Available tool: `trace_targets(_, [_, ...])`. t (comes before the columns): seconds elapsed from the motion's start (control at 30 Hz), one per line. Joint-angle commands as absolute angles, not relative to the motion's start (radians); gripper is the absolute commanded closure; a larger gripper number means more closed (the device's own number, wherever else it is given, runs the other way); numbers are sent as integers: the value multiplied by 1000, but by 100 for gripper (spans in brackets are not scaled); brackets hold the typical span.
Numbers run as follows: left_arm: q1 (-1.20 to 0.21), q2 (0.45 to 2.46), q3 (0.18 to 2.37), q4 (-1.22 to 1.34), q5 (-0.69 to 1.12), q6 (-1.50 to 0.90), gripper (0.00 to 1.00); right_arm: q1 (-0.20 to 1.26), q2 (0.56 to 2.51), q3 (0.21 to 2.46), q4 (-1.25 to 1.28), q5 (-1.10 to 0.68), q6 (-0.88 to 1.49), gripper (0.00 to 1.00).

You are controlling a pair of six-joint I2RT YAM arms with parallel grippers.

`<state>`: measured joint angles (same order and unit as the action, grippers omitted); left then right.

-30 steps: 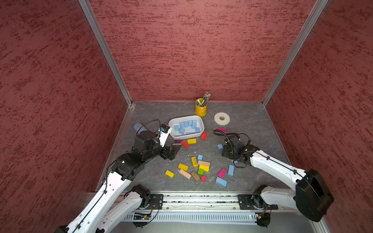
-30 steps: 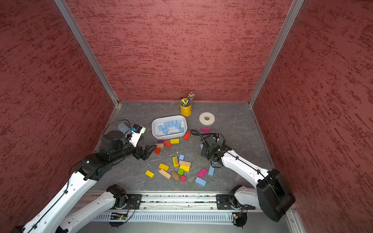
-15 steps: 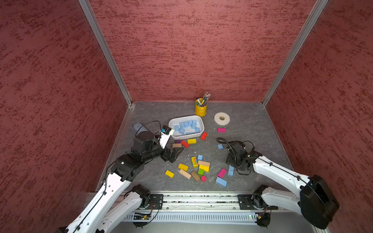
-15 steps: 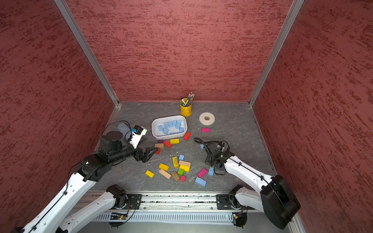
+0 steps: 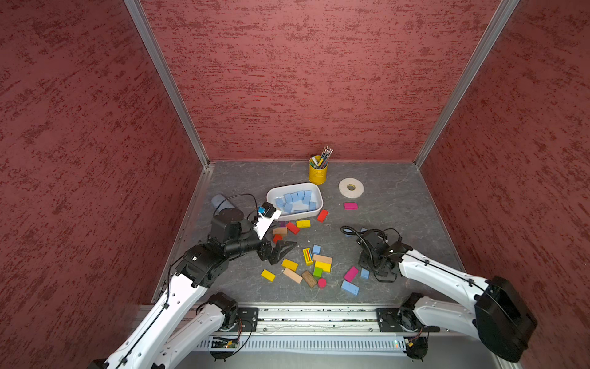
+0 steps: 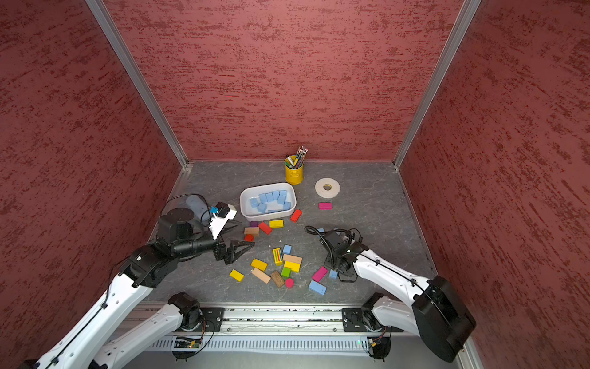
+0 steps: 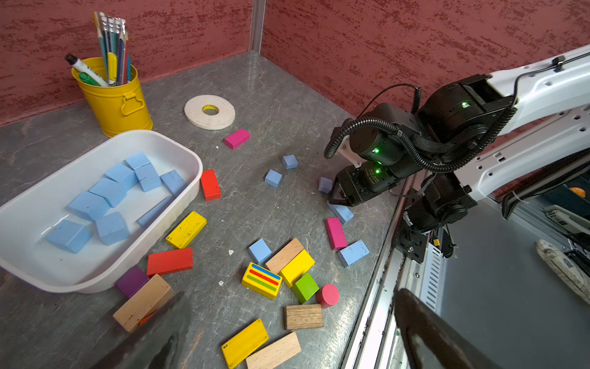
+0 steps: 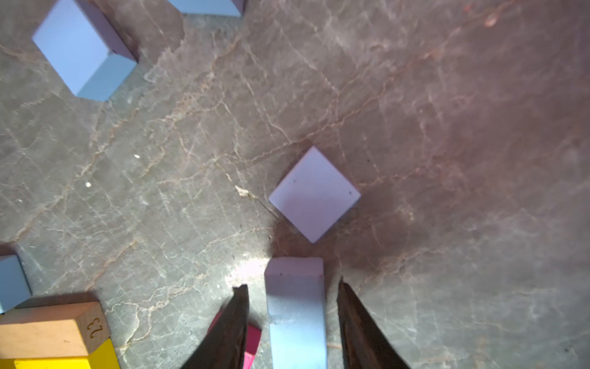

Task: Pick out the blue building blocks
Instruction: Pick up the building block from the center of the board.

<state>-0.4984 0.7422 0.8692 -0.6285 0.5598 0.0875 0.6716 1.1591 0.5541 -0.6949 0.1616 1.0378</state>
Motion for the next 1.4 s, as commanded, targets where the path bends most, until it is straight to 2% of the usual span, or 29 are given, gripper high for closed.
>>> trace_targets(0.0, [-495,749,861,-615,625,118,0,692,1166,546,-712,168,1078,54])
trace_targets(0.17, [-495,752,859,-617,624,120,0,709,1190,547,-703,169,1081,56])
trace_targets(0.43, [-495,751,857,-620,616,122,0,722,1222,541,-687,176,1081,66])
trace_targets(0.73, [-496,750,857,-621,608,123,0,725,1233,550,-679,181,1074,73])
trace_targets(1.1, [-497,745,857,-624,599,123,0,725,1219,669,-738,262,1028,77])
trace_targets(1.37, [-499,745,857,-626,594,125,0,725,1285,827,-762,329,947,79])
